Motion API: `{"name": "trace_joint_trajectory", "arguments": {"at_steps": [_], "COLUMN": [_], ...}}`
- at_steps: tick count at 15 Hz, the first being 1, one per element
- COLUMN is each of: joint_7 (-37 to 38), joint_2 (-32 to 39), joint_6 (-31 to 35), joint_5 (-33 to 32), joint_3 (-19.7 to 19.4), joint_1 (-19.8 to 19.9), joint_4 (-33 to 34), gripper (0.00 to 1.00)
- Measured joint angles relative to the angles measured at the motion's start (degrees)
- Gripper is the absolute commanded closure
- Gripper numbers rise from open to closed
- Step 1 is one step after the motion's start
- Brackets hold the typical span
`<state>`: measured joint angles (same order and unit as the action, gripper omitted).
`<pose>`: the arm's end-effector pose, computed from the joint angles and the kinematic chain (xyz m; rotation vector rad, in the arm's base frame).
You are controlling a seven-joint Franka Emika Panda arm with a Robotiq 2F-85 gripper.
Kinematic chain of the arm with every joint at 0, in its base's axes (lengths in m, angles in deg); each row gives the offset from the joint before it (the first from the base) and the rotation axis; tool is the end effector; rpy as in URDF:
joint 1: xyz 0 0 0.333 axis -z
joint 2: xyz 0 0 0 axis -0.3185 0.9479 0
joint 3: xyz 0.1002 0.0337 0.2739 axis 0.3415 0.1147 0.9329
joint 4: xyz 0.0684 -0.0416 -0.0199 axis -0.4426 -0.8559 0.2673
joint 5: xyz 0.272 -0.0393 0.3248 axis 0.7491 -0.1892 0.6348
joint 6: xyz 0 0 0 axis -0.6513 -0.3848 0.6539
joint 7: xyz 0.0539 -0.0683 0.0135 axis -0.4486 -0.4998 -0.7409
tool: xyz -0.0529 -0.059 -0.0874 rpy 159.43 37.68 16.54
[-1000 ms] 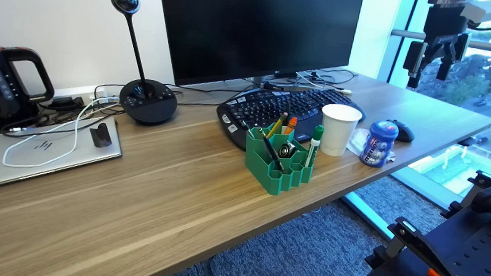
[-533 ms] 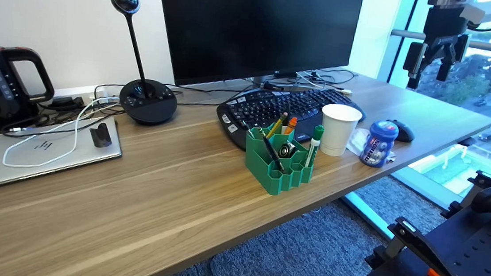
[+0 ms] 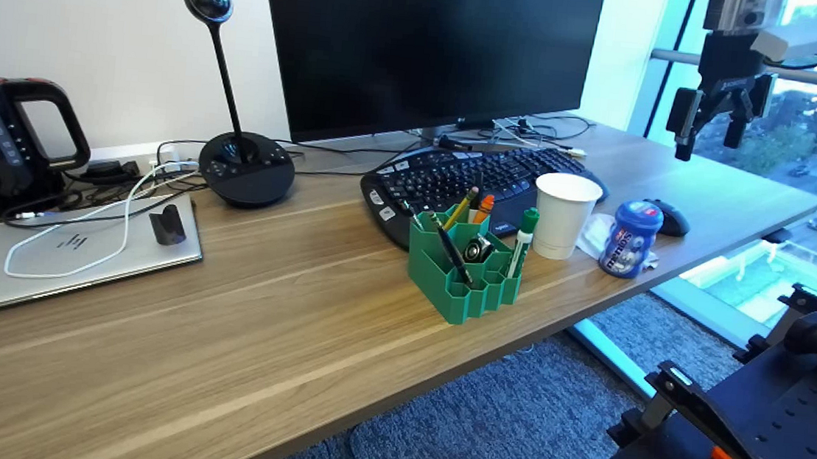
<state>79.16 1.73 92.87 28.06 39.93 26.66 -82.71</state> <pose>0.5814 -0.1714 0.1870 2.9744 -0.2291 -0.0922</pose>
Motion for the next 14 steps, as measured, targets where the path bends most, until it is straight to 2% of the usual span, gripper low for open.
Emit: {"name": "trace_joint_trajectory", "arguments": {"at_steps": [14], "joint_7": [1.04], "joint_2": [7.73], "joint_6": [-2.32], "joint_5": [0.05], "joint_3": [-0.57], "joint_1": [0.07], "joint_4": [7.11], "gripper": [0.00]}}
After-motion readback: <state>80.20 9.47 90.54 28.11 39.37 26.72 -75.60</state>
